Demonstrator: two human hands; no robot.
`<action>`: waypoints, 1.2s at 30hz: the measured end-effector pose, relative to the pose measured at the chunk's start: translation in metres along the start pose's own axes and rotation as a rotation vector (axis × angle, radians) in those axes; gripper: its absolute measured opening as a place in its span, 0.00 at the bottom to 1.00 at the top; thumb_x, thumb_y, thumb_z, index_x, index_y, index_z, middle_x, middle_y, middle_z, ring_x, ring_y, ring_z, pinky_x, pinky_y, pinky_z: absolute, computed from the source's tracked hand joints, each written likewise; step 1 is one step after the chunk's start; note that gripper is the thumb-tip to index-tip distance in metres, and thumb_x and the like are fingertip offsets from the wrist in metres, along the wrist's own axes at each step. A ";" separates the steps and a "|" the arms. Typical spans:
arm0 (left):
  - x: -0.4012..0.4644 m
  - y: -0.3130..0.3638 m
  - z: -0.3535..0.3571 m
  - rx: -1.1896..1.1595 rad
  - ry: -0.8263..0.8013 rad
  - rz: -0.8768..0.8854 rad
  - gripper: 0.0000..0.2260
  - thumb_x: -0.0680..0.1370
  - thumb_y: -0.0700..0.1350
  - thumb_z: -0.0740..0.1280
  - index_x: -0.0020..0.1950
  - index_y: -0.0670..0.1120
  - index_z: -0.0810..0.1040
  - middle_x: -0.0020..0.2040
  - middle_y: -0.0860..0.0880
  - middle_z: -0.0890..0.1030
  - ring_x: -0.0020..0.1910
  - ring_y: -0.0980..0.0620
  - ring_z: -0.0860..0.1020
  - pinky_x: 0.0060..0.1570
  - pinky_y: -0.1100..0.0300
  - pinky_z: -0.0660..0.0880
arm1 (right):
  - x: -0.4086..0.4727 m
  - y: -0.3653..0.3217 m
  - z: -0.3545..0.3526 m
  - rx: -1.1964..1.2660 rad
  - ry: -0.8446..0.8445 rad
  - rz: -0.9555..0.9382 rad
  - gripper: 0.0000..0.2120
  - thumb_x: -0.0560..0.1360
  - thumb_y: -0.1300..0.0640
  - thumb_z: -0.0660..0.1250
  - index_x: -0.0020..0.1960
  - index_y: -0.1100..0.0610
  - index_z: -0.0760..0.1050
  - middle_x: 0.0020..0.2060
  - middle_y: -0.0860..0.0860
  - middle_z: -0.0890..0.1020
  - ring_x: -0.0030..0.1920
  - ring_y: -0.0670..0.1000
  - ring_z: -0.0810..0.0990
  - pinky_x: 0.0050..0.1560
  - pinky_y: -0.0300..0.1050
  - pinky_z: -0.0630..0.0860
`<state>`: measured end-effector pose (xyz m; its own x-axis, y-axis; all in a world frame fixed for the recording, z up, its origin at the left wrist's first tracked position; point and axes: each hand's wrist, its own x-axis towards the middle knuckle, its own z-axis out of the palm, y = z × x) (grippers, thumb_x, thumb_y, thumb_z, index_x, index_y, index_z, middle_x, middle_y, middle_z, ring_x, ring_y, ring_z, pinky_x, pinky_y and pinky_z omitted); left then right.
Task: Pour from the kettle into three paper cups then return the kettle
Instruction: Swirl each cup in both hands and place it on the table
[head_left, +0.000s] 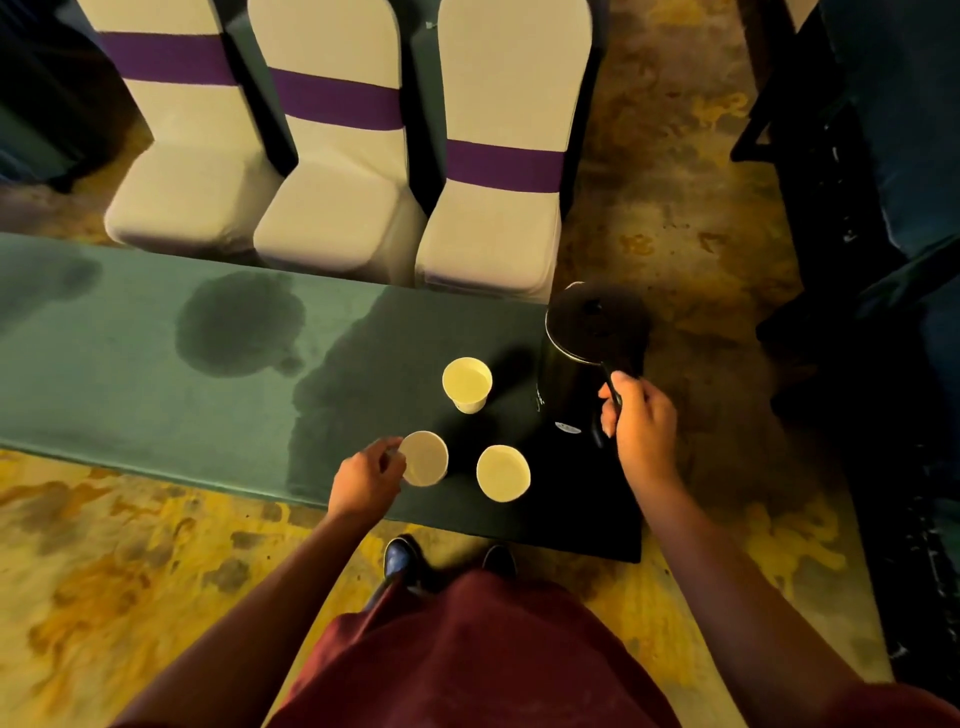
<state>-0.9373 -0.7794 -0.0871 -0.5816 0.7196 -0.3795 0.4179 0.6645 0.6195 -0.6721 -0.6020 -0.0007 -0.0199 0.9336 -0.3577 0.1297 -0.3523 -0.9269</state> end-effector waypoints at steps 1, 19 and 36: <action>0.000 0.000 0.000 -0.002 -0.001 -0.003 0.12 0.80 0.45 0.63 0.62 0.48 0.80 0.43 0.46 0.84 0.36 0.49 0.84 0.42 0.50 0.82 | -0.002 0.004 -0.003 0.001 -0.002 0.001 0.13 0.82 0.56 0.62 0.41 0.59 0.76 0.26 0.51 0.69 0.23 0.44 0.67 0.24 0.38 0.62; -0.011 -0.009 -0.008 -0.308 0.078 -0.079 0.11 0.83 0.47 0.61 0.66 0.54 0.70 0.37 0.43 0.83 0.32 0.46 0.82 0.37 0.54 0.80 | -0.020 0.039 -0.036 -0.301 0.230 -0.199 0.16 0.79 0.48 0.59 0.61 0.57 0.73 0.50 0.55 0.81 0.46 0.53 0.81 0.45 0.55 0.79; -0.054 -0.014 0.044 -0.681 -0.429 -0.575 0.15 0.84 0.44 0.56 0.51 0.38 0.80 0.36 0.39 0.84 0.30 0.46 0.84 0.33 0.58 0.80 | -0.057 0.106 0.035 -0.209 -0.248 -0.179 0.23 0.81 0.53 0.57 0.74 0.60 0.70 0.69 0.55 0.77 0.70 0.50 0.75 0.71 0.51 0.73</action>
<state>-0.8806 -0.8189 -0.1053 -0.2120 0.4250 -0.8800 -0.4178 0.7746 0.4748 -0.6919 -0.6951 -0.0826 -0.2968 0.9261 -0.2329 0.3014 -0.1406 -0.9431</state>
